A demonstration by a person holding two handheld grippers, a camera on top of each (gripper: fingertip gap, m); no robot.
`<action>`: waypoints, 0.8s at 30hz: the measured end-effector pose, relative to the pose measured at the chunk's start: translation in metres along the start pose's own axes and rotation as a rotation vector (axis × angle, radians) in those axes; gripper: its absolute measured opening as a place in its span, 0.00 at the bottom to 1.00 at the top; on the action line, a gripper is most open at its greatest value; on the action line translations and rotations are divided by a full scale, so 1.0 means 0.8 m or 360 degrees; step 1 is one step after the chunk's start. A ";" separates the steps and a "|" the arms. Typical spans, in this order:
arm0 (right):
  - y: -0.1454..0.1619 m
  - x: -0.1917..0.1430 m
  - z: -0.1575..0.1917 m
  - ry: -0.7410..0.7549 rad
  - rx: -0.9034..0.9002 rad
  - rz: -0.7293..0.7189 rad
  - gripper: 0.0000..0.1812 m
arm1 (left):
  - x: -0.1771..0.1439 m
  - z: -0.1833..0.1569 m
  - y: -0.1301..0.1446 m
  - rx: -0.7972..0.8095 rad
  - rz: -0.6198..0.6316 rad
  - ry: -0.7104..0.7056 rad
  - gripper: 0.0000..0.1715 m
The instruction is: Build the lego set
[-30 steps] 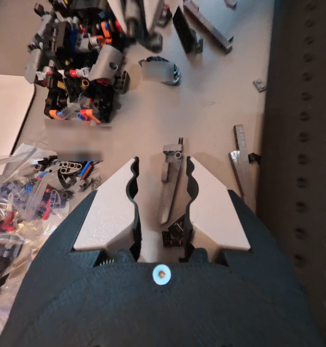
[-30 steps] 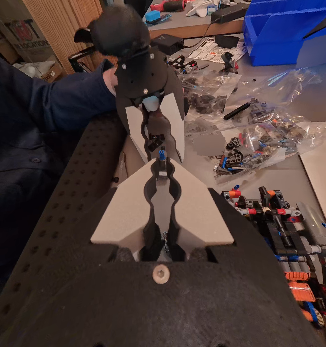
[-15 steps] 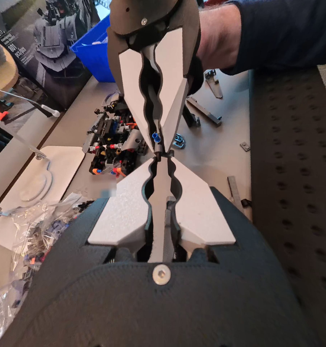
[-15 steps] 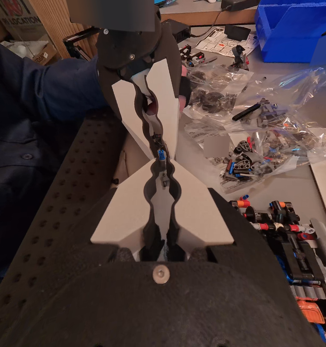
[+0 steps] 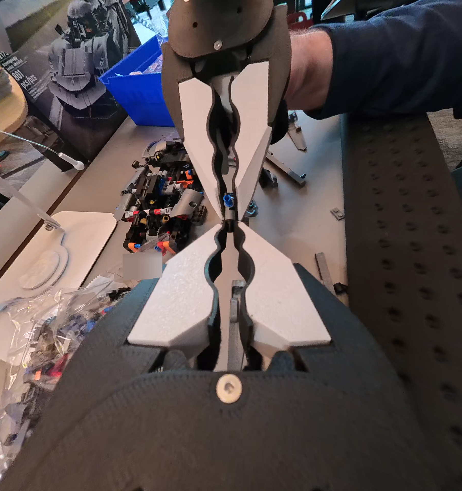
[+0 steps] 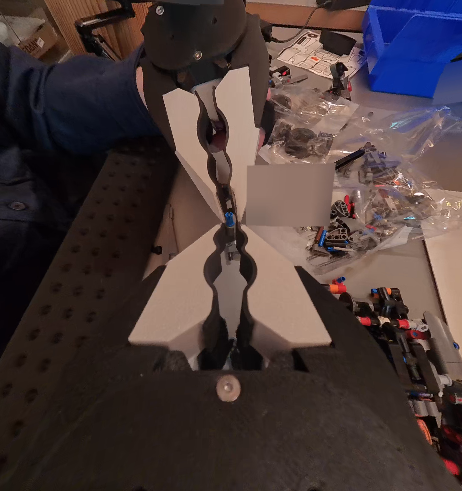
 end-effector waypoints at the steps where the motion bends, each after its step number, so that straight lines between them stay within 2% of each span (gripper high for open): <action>1: -0.001 0.000 0.001 0.0003 -0.0008 -0.0009 0.03 | -0.001 -0.001 -0.001 0.0018 0.0013 -0.0012 0.01; 7: -0.004 -0.010 0.000 -0.0016 0.0020 -0.0109 0.03 | -0.014 -0.003 -0.009 0.0054 -0.0001 -0.0072 0.01; 8: 0.001 -0.024 -0.007 0.0027 0.0056 -0.0139 0.02 | -0.019 0.002 -0.002 0.0042 0.0067 -0.0138 0.01; 9: 0.001 -0.045 -0.013 0.0026 0.0117 -0.0263 0.02 | -0.030 0.009 0.007 -0.0018 0.0051 -0.0154 0.01; 10: -0.002 -0.061 -0.016 0.0002 0.0159 -0.0372 0.02 | -0.044 0.016 0.007 -0.0135 -0.0091 -0.0115 0.00; 11: -0.001 -0.063 -0.017 0.0021 0.0156 -0.0352 0.02 | -0.053 0.023 0.004 -0.0182 -0.0149 -0.0166 0.01; 12: 0.002 -0.056 -0.017 0.0034 0.0157 -0.0274 0.02 | -0.052 0.025 0.003 -0.0158 -0.0124 -0.0207 0.01; 14: 0.013 -0.041 -0.019 0.0039 0.0171 -0.0142 0.03 | -0.037 0.020 0.011 -0.0158 -0.0021 -0.0108 0.01; 15: 0.017 -0.037 -0.021 0.0068 0.0166 -0.0082 0.03 | -0.029 0.020 0.019 -0.0140 0.0067 -0.0131 0.01; 18: 0.019 -0.035 -0.023 0.0050 0.0173 -0.0085 0.03 | -0.015 0.018 0.030 -0.0095 0.0201 -0.0138 0.01; 21: 0.019 -0.028 -0.018 0.0032 0.0146 -0.0040 0.03 | 0.011 0.015 0.044 -0.0032 0.0451 -0.0135 0.01; 22: 0.019 -0.026 -0.017 0.0023 0.0139 -0.0028 0.03 | 0.021 0.022 0.048 -0.0042 0.0549 -0.0206 0.01; 24: 0.019 -0.023 -0.016 0.0017 0.0130 -0.0009 0.03 | 0.030 0.050 0.059 -0.0039 0.0798 -0.0561 0.03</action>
Point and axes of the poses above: each gripper's, where its closed fingertips meet, x out along the fingers, y out of its underside, z = x × y across the jaws, the point moved 8 cm from there along -x, back along the fingers, and after that the axes turned 6 degrees about z, right-handed, at the moved point
